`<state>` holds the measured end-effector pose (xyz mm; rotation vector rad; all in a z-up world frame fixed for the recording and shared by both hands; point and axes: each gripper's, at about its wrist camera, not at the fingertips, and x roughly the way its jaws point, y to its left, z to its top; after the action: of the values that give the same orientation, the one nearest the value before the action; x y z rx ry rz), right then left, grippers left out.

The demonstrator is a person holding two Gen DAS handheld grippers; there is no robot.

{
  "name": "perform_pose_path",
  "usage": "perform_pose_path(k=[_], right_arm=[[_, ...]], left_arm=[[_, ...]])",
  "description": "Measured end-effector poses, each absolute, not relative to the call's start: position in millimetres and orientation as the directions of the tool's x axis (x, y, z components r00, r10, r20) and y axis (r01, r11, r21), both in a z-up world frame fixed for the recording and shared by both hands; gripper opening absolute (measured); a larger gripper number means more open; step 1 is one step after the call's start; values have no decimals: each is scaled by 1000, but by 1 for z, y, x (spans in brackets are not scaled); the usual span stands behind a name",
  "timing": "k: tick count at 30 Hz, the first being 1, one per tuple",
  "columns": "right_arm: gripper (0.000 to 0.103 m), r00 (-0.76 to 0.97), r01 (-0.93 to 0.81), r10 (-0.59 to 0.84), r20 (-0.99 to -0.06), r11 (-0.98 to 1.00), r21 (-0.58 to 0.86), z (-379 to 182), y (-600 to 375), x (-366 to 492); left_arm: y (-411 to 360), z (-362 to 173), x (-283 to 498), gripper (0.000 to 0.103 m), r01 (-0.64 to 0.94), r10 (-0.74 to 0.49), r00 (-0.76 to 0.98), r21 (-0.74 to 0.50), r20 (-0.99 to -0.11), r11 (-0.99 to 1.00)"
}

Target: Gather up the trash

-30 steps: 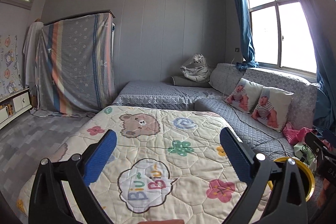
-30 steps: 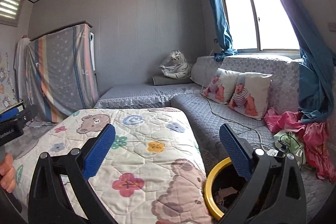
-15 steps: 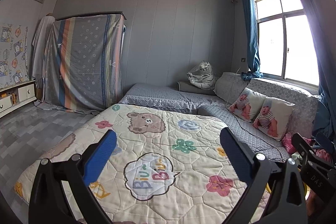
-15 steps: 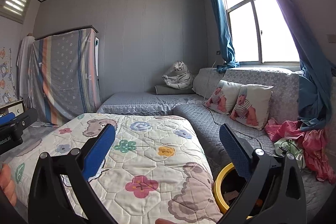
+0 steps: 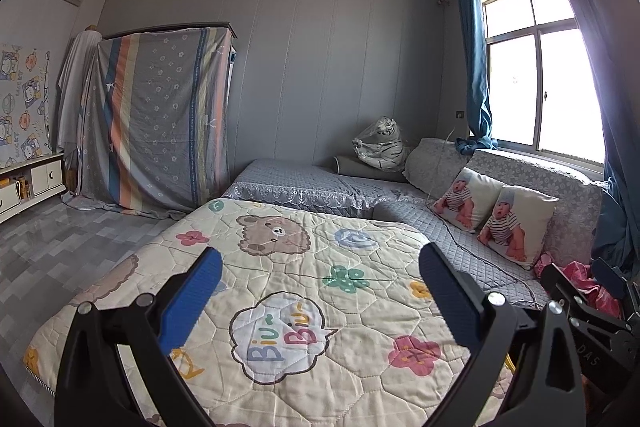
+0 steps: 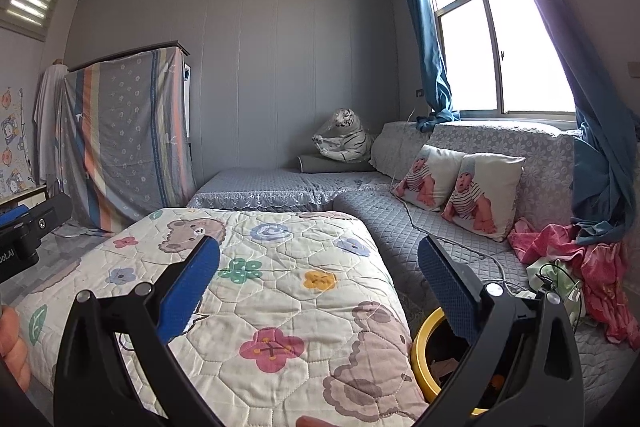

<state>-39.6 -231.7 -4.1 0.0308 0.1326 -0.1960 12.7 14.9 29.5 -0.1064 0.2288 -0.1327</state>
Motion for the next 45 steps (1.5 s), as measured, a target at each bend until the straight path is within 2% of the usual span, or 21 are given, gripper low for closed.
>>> perform_pose_path(k=[45], right_arm=[[95, 968, 190, -184, -171, 982, 19, -15, -234, -31]], left_arm=[[10, 24, 18, 95, 161, -186, 954, -121, -235, 980]])
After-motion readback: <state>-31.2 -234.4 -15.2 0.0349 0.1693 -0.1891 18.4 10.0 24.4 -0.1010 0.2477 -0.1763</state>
